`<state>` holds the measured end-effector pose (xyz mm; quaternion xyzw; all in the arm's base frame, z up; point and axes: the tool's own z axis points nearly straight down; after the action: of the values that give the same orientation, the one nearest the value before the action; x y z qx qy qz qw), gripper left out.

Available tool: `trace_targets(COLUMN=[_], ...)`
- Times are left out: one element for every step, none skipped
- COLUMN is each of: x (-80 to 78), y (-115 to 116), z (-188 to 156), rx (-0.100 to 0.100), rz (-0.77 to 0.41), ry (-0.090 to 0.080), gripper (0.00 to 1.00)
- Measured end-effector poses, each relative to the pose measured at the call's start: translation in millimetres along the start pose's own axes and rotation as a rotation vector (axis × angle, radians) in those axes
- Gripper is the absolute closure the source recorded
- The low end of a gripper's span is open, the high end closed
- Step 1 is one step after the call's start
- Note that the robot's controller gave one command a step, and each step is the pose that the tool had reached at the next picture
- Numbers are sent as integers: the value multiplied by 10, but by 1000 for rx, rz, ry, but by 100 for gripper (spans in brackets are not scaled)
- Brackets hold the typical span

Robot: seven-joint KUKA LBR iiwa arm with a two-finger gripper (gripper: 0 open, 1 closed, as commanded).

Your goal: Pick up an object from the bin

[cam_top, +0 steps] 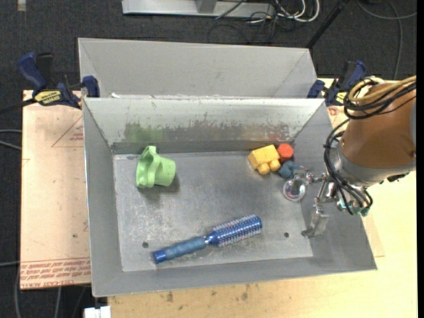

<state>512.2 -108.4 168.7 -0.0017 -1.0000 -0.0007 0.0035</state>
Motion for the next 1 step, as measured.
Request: trace_targets(x=[203], y=[504], z=[886], rx=[-3], rz=[110], ry=[1], gripper=[0])
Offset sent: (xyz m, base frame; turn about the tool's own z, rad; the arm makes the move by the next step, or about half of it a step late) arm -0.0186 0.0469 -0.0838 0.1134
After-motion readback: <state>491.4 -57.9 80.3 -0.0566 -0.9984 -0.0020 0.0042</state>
